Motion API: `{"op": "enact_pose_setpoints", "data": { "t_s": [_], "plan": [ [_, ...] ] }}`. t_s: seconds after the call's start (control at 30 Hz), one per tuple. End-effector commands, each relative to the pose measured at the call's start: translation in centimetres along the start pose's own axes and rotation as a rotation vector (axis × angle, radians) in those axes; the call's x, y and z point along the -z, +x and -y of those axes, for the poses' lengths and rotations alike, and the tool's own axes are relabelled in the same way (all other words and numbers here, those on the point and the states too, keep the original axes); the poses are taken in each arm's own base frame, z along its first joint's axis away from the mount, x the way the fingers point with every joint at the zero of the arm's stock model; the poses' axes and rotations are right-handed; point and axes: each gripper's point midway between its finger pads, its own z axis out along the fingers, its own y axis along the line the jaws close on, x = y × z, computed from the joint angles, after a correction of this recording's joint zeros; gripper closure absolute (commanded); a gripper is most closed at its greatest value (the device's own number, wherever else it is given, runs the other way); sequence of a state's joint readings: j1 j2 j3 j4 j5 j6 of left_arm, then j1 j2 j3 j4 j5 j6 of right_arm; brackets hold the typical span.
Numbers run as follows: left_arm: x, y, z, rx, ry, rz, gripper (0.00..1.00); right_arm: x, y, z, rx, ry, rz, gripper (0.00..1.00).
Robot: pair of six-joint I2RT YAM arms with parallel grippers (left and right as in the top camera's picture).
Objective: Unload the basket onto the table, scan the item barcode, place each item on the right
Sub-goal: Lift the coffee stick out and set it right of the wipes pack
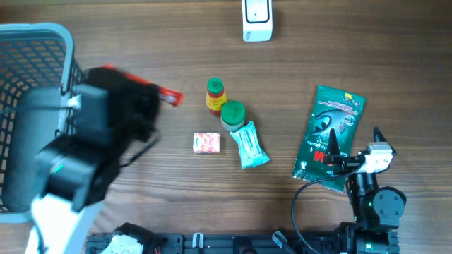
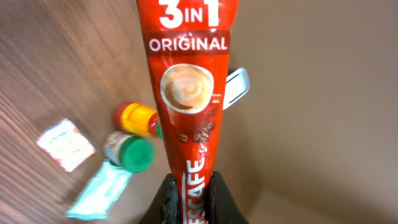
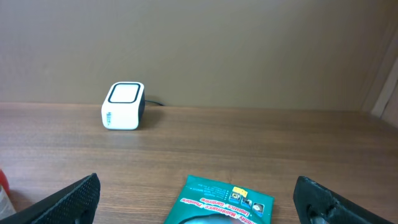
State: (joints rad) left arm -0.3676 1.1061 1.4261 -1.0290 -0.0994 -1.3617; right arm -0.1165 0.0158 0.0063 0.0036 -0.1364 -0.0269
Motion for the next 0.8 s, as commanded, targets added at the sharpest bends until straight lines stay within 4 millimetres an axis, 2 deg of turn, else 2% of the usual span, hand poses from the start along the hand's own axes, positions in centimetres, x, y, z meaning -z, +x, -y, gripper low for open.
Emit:
{"op": "enact_pose_setpoints", "data": {
  "t_s": [0.0,0.1,0.27,0.43,0.57,0.77],
  "plan": [
    [-3.3,3.5,-0.2,-0.211,-0.092,0.053,0.96,0.0,-0.1,0.1,-0.007,0.006,0.004,0.0],
    [-5.9,7.4,-0.6,-0.339,-0.147,0.049,0.96,0.0,-0.1,0.1,-0.007,0.006,0.004,0.0],
    [-10.4,13.9,-2.4,-0.525,-0.226,0.026,0.96,0.0,-0.1,0.1,-0.007,0.006,0.004,0.0],
    [-14.8,18.5,-4.0,-0.747,-0.254,0.019,0.96,0.0,-0.1,0.1,-0.007,0.006,0.004,0.0],
    [-17.8,21.3,-5.9,-0.846,-0.281,-0.006,0.96,0.0,-0.1,0.1,-0.007,0.006,0.004,0.0],
    [-20.5,23.8,-8.4,-0.906,-0.322,-0.084,0.96,0.0,-0.1,0.1,-0.007,0.006,0.004,0.01]
  ]
}}
